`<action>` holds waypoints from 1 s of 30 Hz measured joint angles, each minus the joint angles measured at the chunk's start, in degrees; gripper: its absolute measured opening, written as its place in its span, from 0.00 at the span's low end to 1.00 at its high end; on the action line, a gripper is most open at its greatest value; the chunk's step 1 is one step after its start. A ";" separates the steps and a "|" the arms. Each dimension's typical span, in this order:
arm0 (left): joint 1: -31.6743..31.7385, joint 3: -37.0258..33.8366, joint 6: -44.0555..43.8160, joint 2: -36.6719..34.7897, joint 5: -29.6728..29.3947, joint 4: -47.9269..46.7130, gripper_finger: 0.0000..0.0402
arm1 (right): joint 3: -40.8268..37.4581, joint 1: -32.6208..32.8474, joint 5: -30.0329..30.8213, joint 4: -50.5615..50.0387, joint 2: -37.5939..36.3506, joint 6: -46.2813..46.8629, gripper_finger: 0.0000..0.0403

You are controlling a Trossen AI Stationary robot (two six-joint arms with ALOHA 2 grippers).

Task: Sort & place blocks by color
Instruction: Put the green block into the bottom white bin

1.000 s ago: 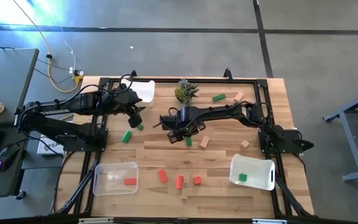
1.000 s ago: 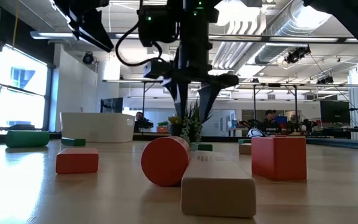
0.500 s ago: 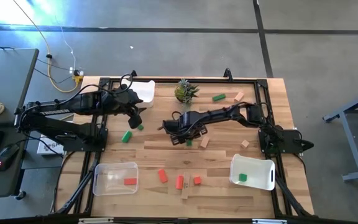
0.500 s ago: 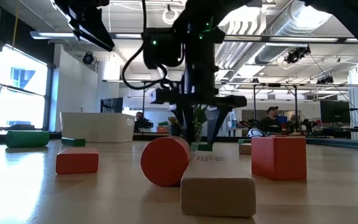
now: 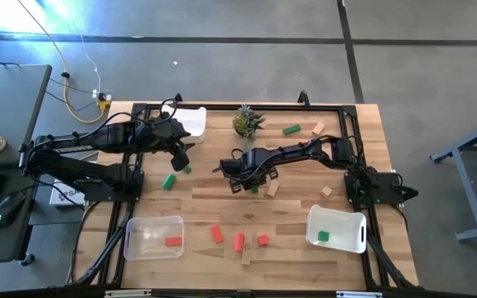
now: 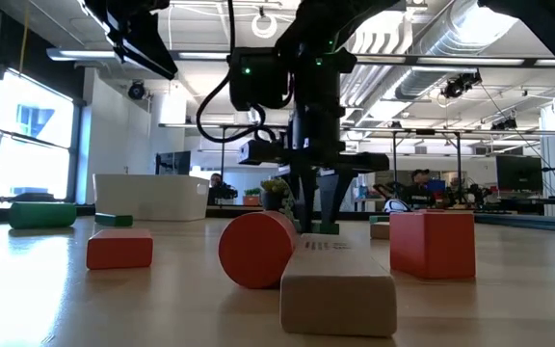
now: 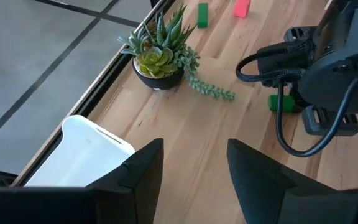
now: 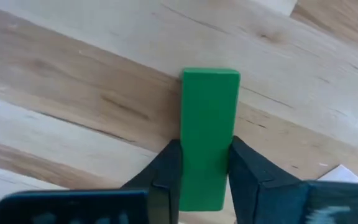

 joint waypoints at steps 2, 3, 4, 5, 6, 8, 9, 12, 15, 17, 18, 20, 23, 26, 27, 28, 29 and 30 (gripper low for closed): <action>0.00 0.00 0.00 0.00 -0.02 0.00 0.41 | 0.32 0.04 0.09 -1.07 -0.54 -1.11 0.18; 0.00 0.00 0.00 0.00 -0.02 0.02 0.41 | 0.59 0.15 0.55 -1.67 -0.71 -1.36 0.18; 0.00 0.00 0.00 0.00 -0.01 0.01 0.41 | 0.91 0.33 1.32 -2.47 -0.93 -1.96 0.18; 0.00 0.00 0.00 0.00 -0.02 0.00 0.41 | 1.09 0.56 1.77 -3.89 -1.15 -2.37 0.18; 0.00 0.00 0.00 0.00 -0.06 0.01 0.41 | 1.29 0.87 2.41 -5.89 -1.57 -2.66 0.18; 0.00 0.00 0.02 0.00 -0.12 0.08 0.41 | 1.95 1.41 4.20 -7.66 -3.01 -3.23 0.18; 0.00 0.00 0.08 0.00 -0.19 0.13 0.41 | 2.13 1.70 5.07 -8.22 -4.07 -3.29 0.18; 0.00 0.00 0.58 0.00 -0.27 0.66 0.41 | 2.11 2.77 7.41 -13.90 -5.70 -3.75 0.18; 0.00 0.00 0.59 0.00 -0.47 1.60 0.41 | 2.09 4.20 9.36 -18.19 -7.12 -3.71 0.18; 0.00 0.00 0.63 0.00 -0.68 2.23 0.41 | 2.18 5.18 10.21 -22.39 -8.38 -3.69 0.18; 0.00 0.00 0.61 0.00 -0.76 2.82 0.41 | 2.18 5.72 10.62 -23.81 -8.52 -3.68 0.18; 0.00 0.00 0.58 0.00 -1.15 3.90 0.41 | 2.12 6.74 11.71 -25.67 -8.80 -3.68 0.18; 0.00 0.00 0.49 0.00 -1.77 6.53 0.41 | 2.12 8.46 13.69 -29.86 -10.08 -3.68 0.18; 0.00 0.00 0.48 0.00 -1.79 9.66 0.41 | 2.18 10.33 15.09 -33.92 -10.66 -2.78 0.18; 0.00 0.00 0.46 0.00 -1.79 10.52 0.41 | 2.17 10.95 15.72 -34.43 -10.95 -2.33 0.18; 0.00 0.00 0.46 0.00 -1.77 11.60 0.41 | 1.74 11.51 15.96 -34.11 -11.72 -2.43 0.18; 0.00 0.00 0.47 0.00 -1.81 12.45 0.41 | 1.08 12.00 16.04 -33.50 -12.64 -2.63 0.18; 0.00 0.00 0.47 0.00 -1.86 13.15 0.41 | 0.31 12.38 16.18 -33.41 -13.44 -2.41 0.18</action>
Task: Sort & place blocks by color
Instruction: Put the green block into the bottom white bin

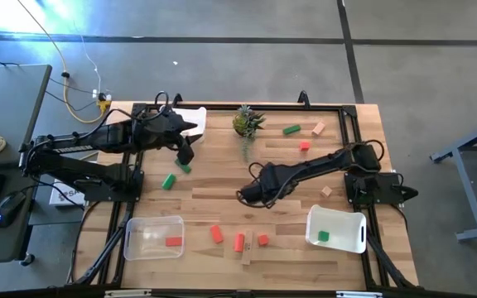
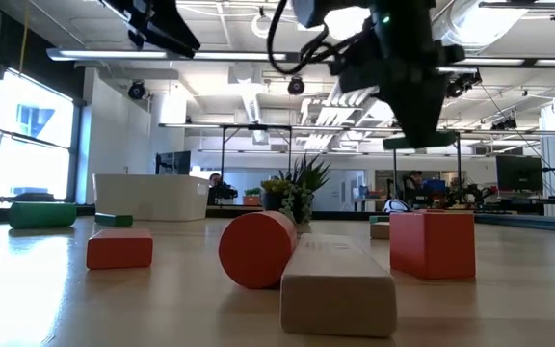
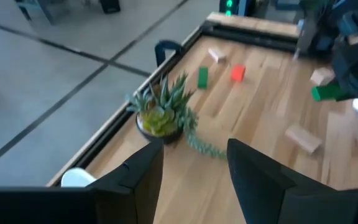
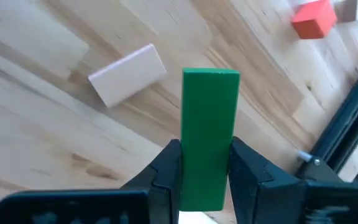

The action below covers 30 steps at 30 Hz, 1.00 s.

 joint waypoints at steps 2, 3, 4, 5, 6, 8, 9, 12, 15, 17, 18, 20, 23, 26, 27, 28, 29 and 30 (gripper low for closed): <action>0.00 0.00 -0.01 0.00 -0.19 2.04 0.41 | -2.12 0.51 -0.12 -0.04 -1.21 0.97 0.18; 0.00 0.00 -0.14 0.10 -0.45 3.26 0.41 | -3.44 0.78 -0.36 -0.43 -1.78 1.80 0.18; 0.00 0.00 -0.61 0.30 -0.79 4.86 0.41 | -4.99 1.13 -0.56 -0.63 -2.68 2.68 0.18; 0.00 0.00 -1.08 0.40 -0.87 5.94 0.41 | -6.58 1.41 -1.01 -0.53 -3.96 3.06 0.18; 0.06 -0.01 -1.53 0.42 -1.04 6.66 0.41 | -8.41 1.82 -2.02 -0.40 -5.58 3.72 0.18; 0.32 0.00 -2.09 0.38 -1.57 8.59 0.41 | -11.88 2.91 -3.54 -0.28 -8.66 5.74 0.18; 0.48 0.00 -2.44 0.37 -1.66 8.87 0.41 | -13.66 3.63 -4.04 -0.04 -10.27 7.05 0.18; 1.04 0.00 -3.46 0.99 -2.25 9.02 0.41 | -18.65 5.90 -5.16 0.43 -16.74 11.42 0.18; 1.72 0.00 -4.93 1.87 -4.22 8.70 0.41 | -24.21 8.44 -7.11 3.50 -23.67 15.00 0.18; 2.22 0.00 -5.90 2.58 -4.92 8.65 0.41 | -28.17 10.27 -8.46 7.06 -28.61 17.18 0.18; 2.40 0.00 -6.37 3.02 -5.07 8.68 0.41 | -30.19 11.18 -9.21 9.14 -31.05 18.14 0.18; 2.76 0.00 -7.82 3.86 -5.11 8.45 0.41 | -34.35 13.24 -10.47 14.02 -35.23 19.96 0.18; 3.25 -0.02 -10.07 5.31 -5.11 6.87 0.41 | -40.23 16.59 -11.91 21.24 -40.51 21.13 0.18; 3.86 0.00 -10.83 7.31 -5.09 3.63 0.41 | -45.34 19.58 -14.06 27.31 -43.74 21.28 0.18; 4.09 -0.01 -11.53 8.03 -5.09 2.18 0.41 | -46.78 20.43 -14.87 28.49 -44.50 21.28 0.18; 4.29 -0.01 -12.59 8.72 -5.08 0.92 0.41 | -48.04 21.19 -15.87 29.59 -44.99 21.26 0.18; 4.49 -0.02 -13.76 9.36 -5.08 -0.11 0.41 | -49.27 21.96 -16.87 30.72 -45.31 21.26 0.18; 4.62 0.00 -14.96 9.95 -5.06 -1.12 0.41 | -50.37 22.70 -17.82 31.74 -45.42 21.04 0.18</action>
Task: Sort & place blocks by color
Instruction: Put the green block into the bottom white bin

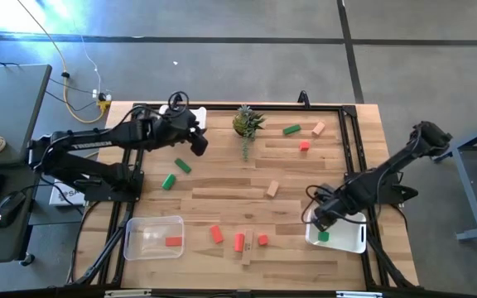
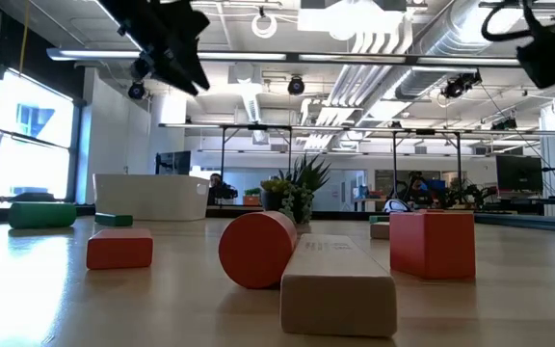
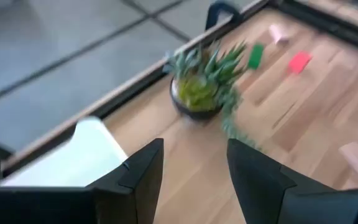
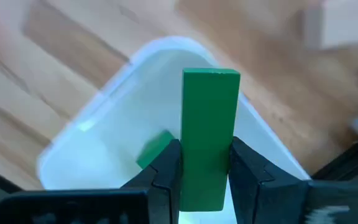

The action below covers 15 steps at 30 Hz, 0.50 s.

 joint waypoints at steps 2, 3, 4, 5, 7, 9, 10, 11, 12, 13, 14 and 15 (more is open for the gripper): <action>0.26 -0.01 -2.25 1.27 0.58 -1.51 0.41 | -1.89 1.34 -1.69 1.93 -0.02 -0.72 0.18; 0.26 0.00 -3.15 1.83 1.09 -2.14 0.41 | -2.83 1.95 -2.41 3.48 -0.02 -1.17 0.18; 0.24 -0.02 -3.93 2.29 1.28 -2.71 0.41 | -3.64 2.46 -2.98 4.89 -0.01 -1.29 0.18; 0.23 0.00 -4.68 2.66 1.51 -2.86 0.41 | -4.42 2.94 -3.38 6.01 0.00 -1.32 0.18; 0.21 0.00 -5.87 3.18 2.60 -3.63 0.41 | -5.54 3.84 -3.76 7.22 0.00 -1.20 0.18; 0.21 0.00 -7.20 3.47 4.13 -4.76 0.41 | -6.19 4.55 -4.05 7.68 0.00 -0.74 0.19; 0.21 0.00 -7.97 3.47 4.89 -5.58 0.41 | -6.29 4.82 -4.29 7.46 0.00 -0.59 0.19; 0.21 0.00 -8.64 3.45 5.42 -6.41 0.41 | -6.31 5.13 -4.30 7.21 0.00 -0.45 0.21; 0.21 -0.01 -9.33 3.47 5.89 -7.14 0.41 | -6.31 5.35 -4.32 7.26 0.00 -0.49 0.22; 0.21 0.00 -10.08 3.46 6.23 -7.95 0.41 | -6.31 5.56 -4.32 7.30 0.00 -0.64 0.24; 0.21 -0.01 -10.84 3.46 6.56 -8.71 0.41 | -6.31 5.76 -4.30 7.26 0.00 -0.69 0.26; 0.21 -0.01 -11.44 3.47 6.83 -9.25 0.41 | -6.33 5.91 -4.32 7.25 0.00 -0.70 0.29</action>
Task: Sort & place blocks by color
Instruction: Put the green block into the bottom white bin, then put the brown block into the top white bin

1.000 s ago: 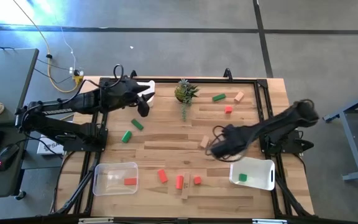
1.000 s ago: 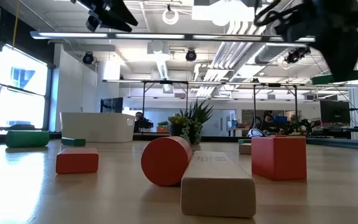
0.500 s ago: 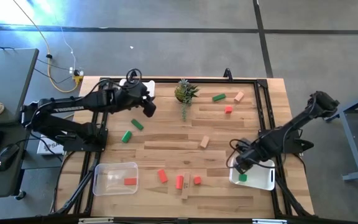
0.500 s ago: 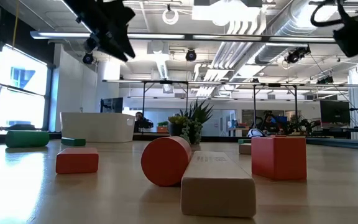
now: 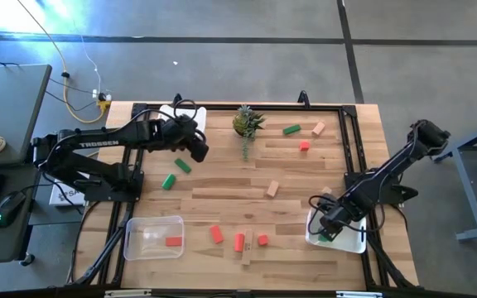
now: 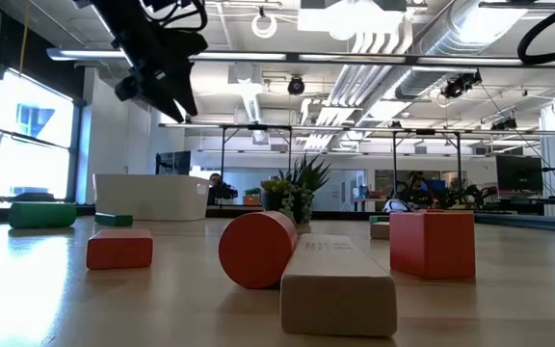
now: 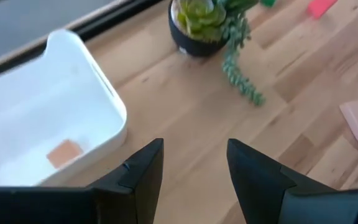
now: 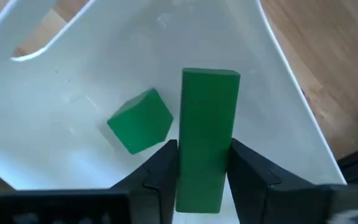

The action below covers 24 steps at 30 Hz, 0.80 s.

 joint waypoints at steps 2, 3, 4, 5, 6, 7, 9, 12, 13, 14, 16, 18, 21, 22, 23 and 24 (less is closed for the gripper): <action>0.00 0.01 -0.61 -0.01 0.30 -1.13 0.41 | 0.01 0.06 0.00 -0.03 0.00 -0.04 0.34; 0.00 0.01 -0.69 -0.01 0.34 -1.49 0.41 | 0.00 0.06 0.00 -0.01 0.00 -0.17 0.36; -0.11 0.01 -0.72 -0.01 0.40 -1.78 0.41 | 0.01 0.05 0.00 0.00 0.00 -0.17 0.38; -0.18 0.01 -0.97 -0.01 0.58 -2.22 0.41 | 0.01 0.02 0.00 0.02 0.00 -0.17 0.40; -0.22 0.01 -1.33 0.01 0.88 -2.80 0.41 | 0.01 0.01 -0.14 0.08 0.00 -0.17 0.42; -0.22 0.01 -1.54 -0.01 1.22 -3.30 0.41 | 0.01 0.01 -0.64 0.23 0.00 -0.16 0.43; -0.24 0.01 -1.56 -0.01 2.03 -4.36 0.41 | 0.21 0.01 -1.97 0.15 0.02 -0.53 0.45; -0.28 0.01 -1.57 -0.01 2.94 -7.17 0.41 | 1.84 0.01 -1.49 0.06 0.02 -1.03 0.46; -0.36 0.00 -1.57 -0.01 2.97 -8.13 0.41 | 2.54 0.01 -0.39 0.02 0.02 -1.05 0.46; -0.54 0.01 -1.57 -0.01 2.95 -9.01 0.41 | 3.27 0.01 0.92 -0.19 0.02 -1.05 0.46; -0.85 -0.01 -1.57 -0.01 2.86 -10.34 0.41 | 4.93 0.01 3.18 -0.76 0.02 -1.06 0.46; -0.85 0.01 -1.26 -0.01 2.86 -10.93 0.41 | 6.87 -0.29 5.23 -2.50 0.02 -1.07 0.46; -0.85 0.01 1.37 -0.01 2.57 -11.46 0.41 | 9.82 -1.30 8.39 -5.31 0.02 -0.81 0.46; -0.85 -0.01 2.54 -0.01 2.16 -11.46 0.41 | 10.87 -1.75 9.58 -6.10 0.04 -0.79 0.46; -0.85 -0.01 3.58 -0.01 1.63 -11.46 0.41 | 11.84 -2.28 10.78 -6.56 0.03 -0.80 0.46; -0.85 0.01 4.69 -0.01 1.22 -11.46 0.41 | 12.77 -2.88 11.94 -6.87 0.03 -0.79 0.46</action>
